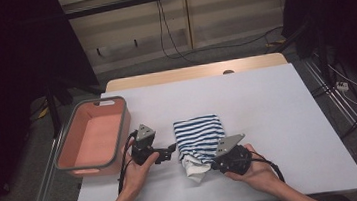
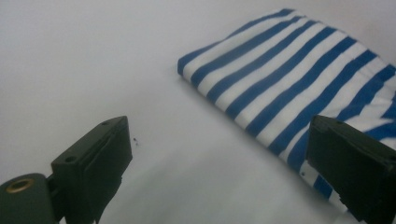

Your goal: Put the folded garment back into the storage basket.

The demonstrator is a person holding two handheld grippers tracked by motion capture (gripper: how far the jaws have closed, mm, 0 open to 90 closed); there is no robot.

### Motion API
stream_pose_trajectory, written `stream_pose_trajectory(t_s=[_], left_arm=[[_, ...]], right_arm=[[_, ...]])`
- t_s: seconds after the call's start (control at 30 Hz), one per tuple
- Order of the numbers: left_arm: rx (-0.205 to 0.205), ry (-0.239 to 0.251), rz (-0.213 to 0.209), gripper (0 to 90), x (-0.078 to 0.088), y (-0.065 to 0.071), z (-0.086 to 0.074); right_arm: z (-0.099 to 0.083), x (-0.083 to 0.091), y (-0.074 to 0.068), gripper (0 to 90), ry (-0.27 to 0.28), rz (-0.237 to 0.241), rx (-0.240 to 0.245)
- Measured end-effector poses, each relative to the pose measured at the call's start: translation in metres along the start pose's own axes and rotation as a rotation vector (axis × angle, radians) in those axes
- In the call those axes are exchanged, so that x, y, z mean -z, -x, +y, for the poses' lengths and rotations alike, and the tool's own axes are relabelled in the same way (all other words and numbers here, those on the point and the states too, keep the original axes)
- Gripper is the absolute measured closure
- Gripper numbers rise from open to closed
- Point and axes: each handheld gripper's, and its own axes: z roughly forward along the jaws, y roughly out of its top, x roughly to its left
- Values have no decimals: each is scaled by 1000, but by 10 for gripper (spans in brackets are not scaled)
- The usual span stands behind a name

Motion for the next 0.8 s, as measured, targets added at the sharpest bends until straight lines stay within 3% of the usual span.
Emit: stream_pose_trajectory(t_s=[0.23, 0.33, 0.47, 0.53, 0.63, 0.7, 0.8], left_arm=[[16, 22, -20, 97, -7, -3, 16], [23, 63, -5, 101, -15, -5, 24], [18, 29, -14, 108, -31, -8, 38], [12, 17, -43, 108, -38, -11, 42], [40, 36, -83, 103, -45, -14, 47], [29, 22, -62, 113, -51, -15, 50], [52, -3, -81, 155, -54, -17, 48]], right_arm=[[2, 2, -7, 809, 11, 43, 6], [2, 2, -8, 808, 16, 54, 7], [1, 2, -8, 808, 15, 58, 11], [1, 2, -8, 808, 19, 59, 12], [0, 0, -7, 807, 17, 61, 15], [0, 0, -7, 807, 18, 63, 14], [-1, 0, -7, 806, 19, 64, 7]])
